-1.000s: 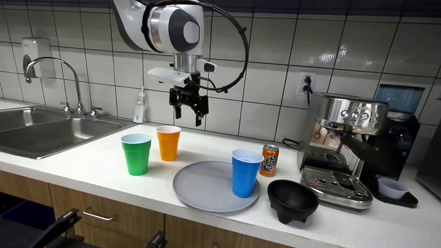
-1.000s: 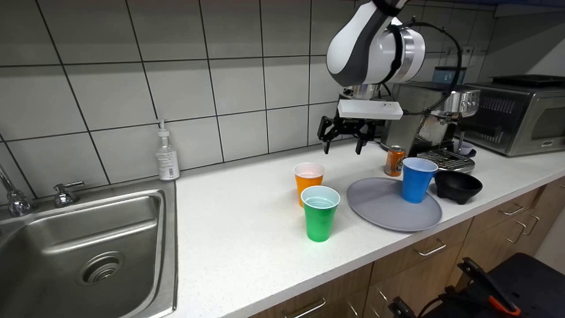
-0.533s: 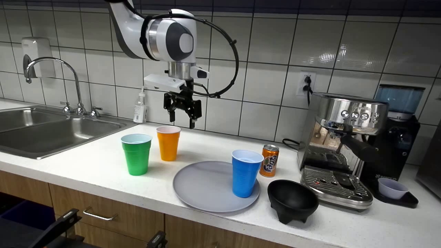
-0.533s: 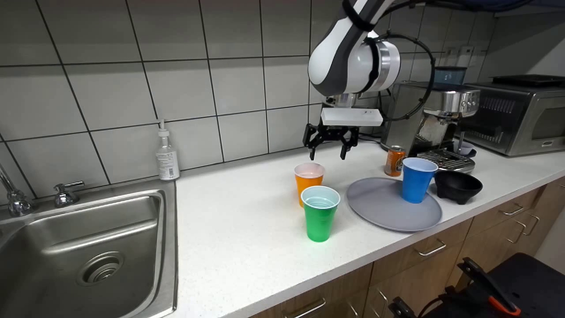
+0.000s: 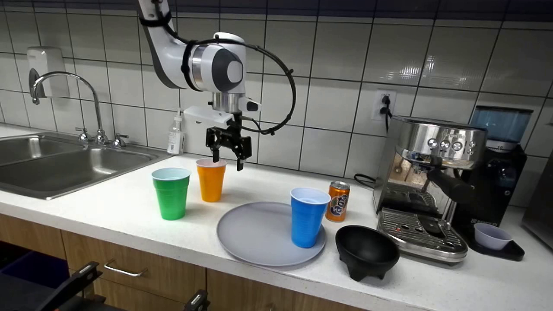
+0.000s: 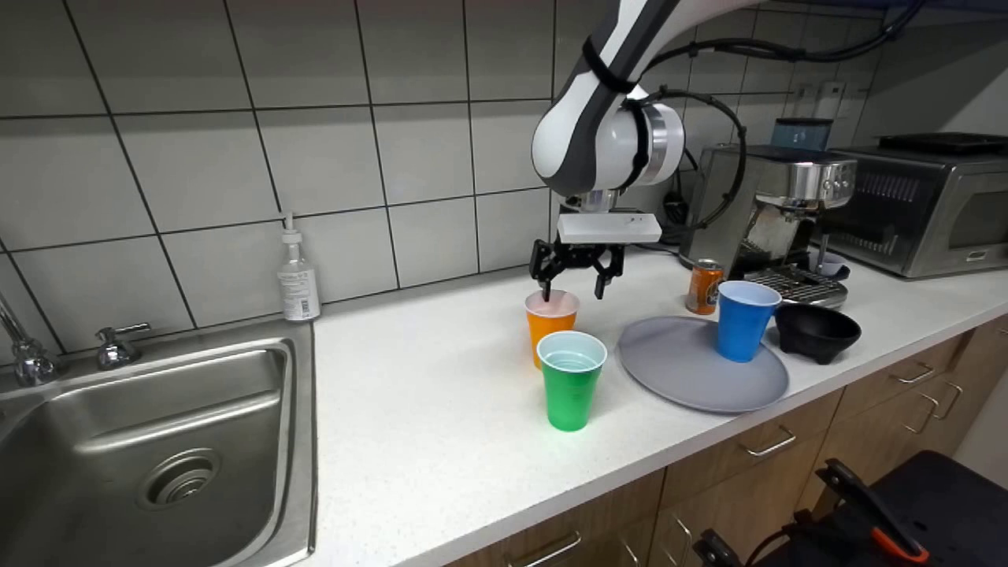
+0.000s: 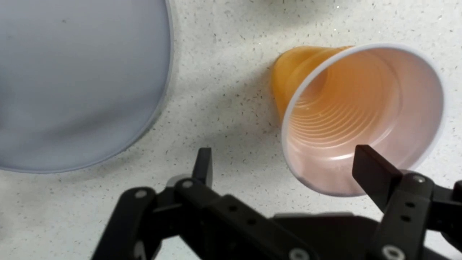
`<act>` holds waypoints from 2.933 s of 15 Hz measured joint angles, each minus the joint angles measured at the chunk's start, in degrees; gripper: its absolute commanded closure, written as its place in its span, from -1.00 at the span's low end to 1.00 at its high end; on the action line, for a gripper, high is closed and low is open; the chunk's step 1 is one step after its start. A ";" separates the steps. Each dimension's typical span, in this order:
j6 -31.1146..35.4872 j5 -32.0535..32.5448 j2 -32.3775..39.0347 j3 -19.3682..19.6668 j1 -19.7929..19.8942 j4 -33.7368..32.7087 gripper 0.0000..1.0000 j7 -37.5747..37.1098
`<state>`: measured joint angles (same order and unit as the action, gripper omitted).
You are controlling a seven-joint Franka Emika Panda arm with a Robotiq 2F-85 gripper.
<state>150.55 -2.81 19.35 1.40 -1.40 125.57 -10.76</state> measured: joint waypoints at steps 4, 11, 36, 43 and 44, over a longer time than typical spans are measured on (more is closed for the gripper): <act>-0.06 0.15 1.21 0.00 -0.24 -0.34 -1.00 0.00; -0.06 0.34 1.42 0.00 -0.30 -1.07 -0.81 0.00; -0.20 1.18 -0.39 2.03 -2.35 -0.52 0.98 -6.66; -0.15 4.63 -5.06 6.64 -4.19 3.72 0.98 -21.93; -0.13 5.66 -5.69 7.28 -4.38 4.43 0.98 -24.55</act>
<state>150.42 2.86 13.66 8.68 -5.78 129.99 -35.31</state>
